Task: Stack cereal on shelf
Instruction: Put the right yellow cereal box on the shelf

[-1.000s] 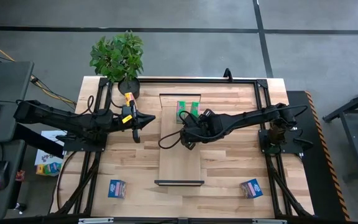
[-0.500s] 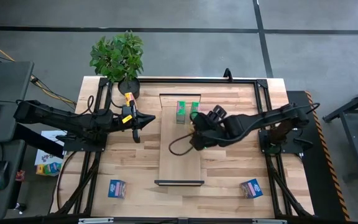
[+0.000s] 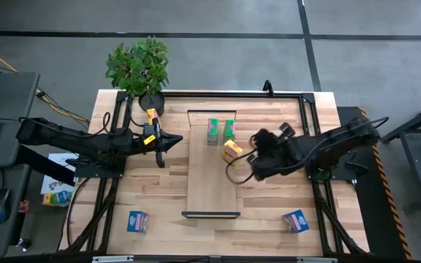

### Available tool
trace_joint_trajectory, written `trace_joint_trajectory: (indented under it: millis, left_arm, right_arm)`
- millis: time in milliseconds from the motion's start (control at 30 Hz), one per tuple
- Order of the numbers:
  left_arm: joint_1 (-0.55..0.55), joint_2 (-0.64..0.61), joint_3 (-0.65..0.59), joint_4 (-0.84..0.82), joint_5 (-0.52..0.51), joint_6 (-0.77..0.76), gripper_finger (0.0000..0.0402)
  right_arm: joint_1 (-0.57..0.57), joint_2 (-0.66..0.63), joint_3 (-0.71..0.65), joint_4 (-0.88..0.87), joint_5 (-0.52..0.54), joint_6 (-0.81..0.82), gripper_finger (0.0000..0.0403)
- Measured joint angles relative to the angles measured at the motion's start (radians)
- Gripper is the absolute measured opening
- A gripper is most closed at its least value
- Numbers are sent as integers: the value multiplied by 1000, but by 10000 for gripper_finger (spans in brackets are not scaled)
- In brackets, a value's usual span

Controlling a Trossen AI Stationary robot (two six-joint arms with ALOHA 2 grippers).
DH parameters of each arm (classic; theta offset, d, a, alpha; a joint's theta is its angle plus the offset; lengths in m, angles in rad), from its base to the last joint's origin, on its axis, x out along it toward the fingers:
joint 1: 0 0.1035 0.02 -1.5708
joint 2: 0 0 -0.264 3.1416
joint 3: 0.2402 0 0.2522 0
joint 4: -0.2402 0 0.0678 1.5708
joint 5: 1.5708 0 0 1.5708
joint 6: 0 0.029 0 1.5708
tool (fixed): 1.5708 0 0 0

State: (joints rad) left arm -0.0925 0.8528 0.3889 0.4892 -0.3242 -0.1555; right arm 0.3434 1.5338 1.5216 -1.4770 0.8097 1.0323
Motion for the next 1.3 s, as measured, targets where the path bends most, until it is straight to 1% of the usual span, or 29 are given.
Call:
trace_joint_trajectory:
  millis: [100,167,233,300,333,367,433,500,533,600,633,800,1133,1300]
  left_arm:
    - [0,0,0,0,0,0,0]
    - [0,0,0,0,0,0,0]
    - [0,0,0,0,0,0,0]
    - [0,0,0,4,0,0,0]
    - [0,0,0,4,0,0,0]
    - [0,0,0,4,0,1,0]
    - [0,0,0,5,0,0,0]
    - [0,0,0,5,0,0,0]
    - [0,0,0,5,0,1,0]
    - [0,0,0,5,0,1,0]
    - [0,0,0,5,0,1,0]
    - [2,0,0,5,0,2,0]
    - [2,0,0,3,-1,2,0]
    - [2,0,0,2,-1,2,0]
  right_arm:
    - [-16,-135,-212,89,-29,51,5]
    - [-23,-242,-343,217,-36,46,5]
    - [-32,-351,-464,404,-34,-26,4]
    - [-46,-458,-594,655,-35,-167,1]
    - [-58,-507,-660,800,-54,-258,1]
    - [-74,-550,-727,959,-86,-357,1]
    - [-109,-615,-871,1291,-186,-557,1]
    - [-151,-633,-999,1585,-305,-714,1]
    - [-171,-632,-1052,1711,-354,-767,0]
    - [-209,-618,-1122,1893,-414,-827,0]
    - [-226,-607,-1141,1938,-428,-829,0]
    - [-292,-524,-1140,1947,-490,-829,0]
    - [-339,-335,-992,1956,-655,-959,0]
    - [-361,-285,-954,1903,-661,-971,0]
